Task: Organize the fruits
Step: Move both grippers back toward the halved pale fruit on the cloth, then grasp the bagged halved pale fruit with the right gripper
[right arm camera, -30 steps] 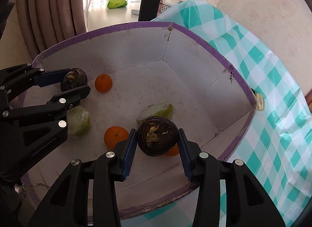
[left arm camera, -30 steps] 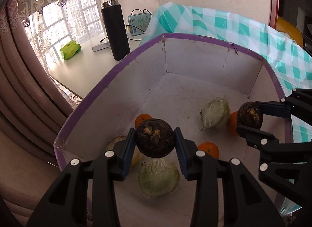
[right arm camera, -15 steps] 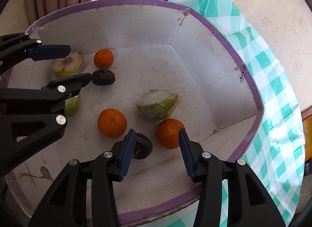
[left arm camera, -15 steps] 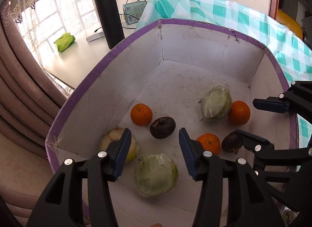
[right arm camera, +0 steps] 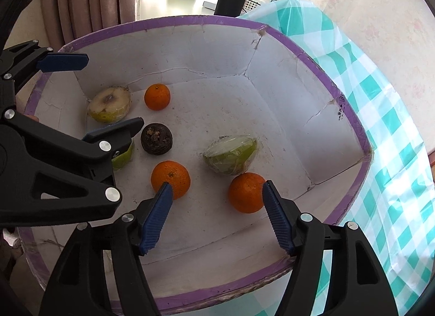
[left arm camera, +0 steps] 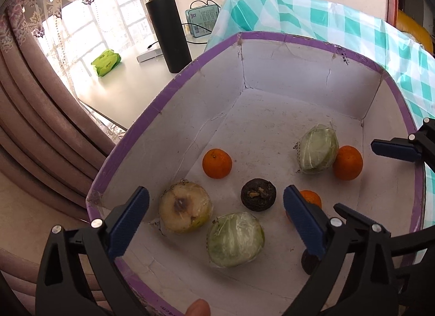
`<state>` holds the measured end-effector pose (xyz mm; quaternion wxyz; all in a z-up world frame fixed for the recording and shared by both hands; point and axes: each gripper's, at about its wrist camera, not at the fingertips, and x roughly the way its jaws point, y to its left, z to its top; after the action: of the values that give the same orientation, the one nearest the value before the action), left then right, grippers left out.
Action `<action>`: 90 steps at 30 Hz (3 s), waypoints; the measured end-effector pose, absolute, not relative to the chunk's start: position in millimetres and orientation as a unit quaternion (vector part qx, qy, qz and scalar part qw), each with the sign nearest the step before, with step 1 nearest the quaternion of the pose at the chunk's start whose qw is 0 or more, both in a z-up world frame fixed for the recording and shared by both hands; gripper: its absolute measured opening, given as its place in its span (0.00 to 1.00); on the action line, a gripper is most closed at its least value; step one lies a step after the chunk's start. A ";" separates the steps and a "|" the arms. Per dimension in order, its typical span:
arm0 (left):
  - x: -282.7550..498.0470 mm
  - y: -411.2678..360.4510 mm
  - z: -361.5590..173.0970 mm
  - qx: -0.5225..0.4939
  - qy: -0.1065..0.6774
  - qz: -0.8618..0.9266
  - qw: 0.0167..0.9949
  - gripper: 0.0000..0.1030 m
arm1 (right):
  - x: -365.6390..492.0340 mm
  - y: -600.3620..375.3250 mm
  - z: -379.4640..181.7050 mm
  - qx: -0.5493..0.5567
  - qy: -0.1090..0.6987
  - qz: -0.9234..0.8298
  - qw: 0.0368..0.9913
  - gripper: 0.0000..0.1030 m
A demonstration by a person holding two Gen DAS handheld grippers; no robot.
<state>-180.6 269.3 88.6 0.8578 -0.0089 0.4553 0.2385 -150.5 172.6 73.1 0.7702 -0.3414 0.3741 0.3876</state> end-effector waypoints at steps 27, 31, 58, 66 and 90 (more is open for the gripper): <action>-91.3 35.4 140.6 0.021 0.274 -0.019 0.961 0.98 | 15.2 -115.0 49.9 0.019 0.385 0.180 0.905 0.84; -35.2 -15.6 79.0 0.023 0.331 -0.119 0.936 0.99 | 42.7 -137.6 34.4 0.014 0.392 0.162 0.906 0.84; 22.0 58.8 20.1 -0.122 0.360 -0.047 0.924 0.98 | 234.0 6.2 10.9 -0.094 0.423 0.331 0.838 0.85; 23.5 55.2 19.4 -0.112 0.365 -0.038 0.924 0.98 | 244.2 48.7 10.2 -0.146 0.415 0.336 0.833 0.85; 37.0 45.4 8.0 -0.085 0.423 -0.028 0.901 0.98 | 163.5 -143.3 14.9 0.091 0.407 0.226 0.881 0.54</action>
<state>37.0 45.4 8.0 0.9014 -0.0851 0.4235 -0.0283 163.5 -143.3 14.9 0.8806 0.0906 0.4065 0.2259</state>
